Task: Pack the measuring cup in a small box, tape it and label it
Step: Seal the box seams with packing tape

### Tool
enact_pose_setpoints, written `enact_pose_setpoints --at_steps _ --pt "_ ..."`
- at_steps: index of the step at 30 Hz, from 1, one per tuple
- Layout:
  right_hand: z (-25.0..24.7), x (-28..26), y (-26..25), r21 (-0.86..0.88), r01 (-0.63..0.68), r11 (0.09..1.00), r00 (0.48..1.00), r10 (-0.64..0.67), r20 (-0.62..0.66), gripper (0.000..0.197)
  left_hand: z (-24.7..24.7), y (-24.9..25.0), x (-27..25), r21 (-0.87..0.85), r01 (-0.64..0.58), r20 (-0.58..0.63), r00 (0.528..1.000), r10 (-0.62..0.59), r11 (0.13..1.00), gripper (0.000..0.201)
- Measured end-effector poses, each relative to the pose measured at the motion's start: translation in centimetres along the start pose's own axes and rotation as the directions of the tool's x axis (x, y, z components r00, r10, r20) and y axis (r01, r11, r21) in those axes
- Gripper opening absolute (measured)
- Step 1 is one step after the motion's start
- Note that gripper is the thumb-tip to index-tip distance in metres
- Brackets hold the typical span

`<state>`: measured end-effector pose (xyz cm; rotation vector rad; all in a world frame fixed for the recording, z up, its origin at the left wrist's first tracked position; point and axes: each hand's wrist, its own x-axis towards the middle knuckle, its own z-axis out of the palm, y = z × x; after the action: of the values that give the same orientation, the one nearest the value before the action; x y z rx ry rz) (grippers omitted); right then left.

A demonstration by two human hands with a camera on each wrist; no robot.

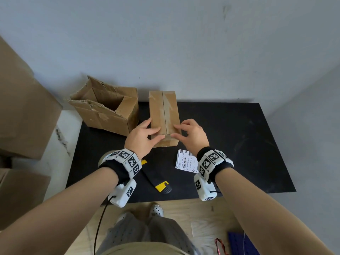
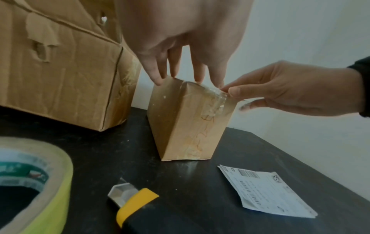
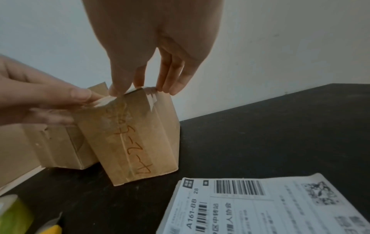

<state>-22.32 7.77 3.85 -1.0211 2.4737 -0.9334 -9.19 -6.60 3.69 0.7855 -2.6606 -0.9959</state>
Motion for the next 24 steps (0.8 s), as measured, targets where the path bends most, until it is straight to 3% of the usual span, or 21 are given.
enact_pose_setpoints --at_steps 8,13,18,22,24 --pt "0.6 -0.1 1.0 -0.147 0.151 0.978 0.985 -0.161 -0.059 0.031 -0.2 -0.7 0.4 0.091 -0.186 0.013 0.983 0.185 0.978 0.029" --pt "0.7 0.1 0.9 -0.166 0.153 0.974 0.985 -0.164 -0.054 0.030 -0.7 -1.8 0.6 0.072 -0.258 0.050 0.966 0.255 0.963 0.033" --pt "-1.1 0.3 0.6 -0.197 0.159 0.967 0.985 -0.143 0.094 0.035 -2.1 -1.9 1.1 0.096 -0.209 0.203 0.961 0.187 0.973 0.047" --pt "-3.1 0.9 0.4 -0.300 0.146 0.943 0.941 -0.038 0.336 0.066 -3.2 -1.7 1.3 0.150 -0.208 0.294 0.943 0.157 0.967 0.065" --pt "-3.1 1.2 0.4 -0.307 0.162 0.938 0.944 -0.056 0.326 0.056 -3.2 -1.6 1.4 0.147 -0.218 0.292 0.941 0.169 0.965 0.057"
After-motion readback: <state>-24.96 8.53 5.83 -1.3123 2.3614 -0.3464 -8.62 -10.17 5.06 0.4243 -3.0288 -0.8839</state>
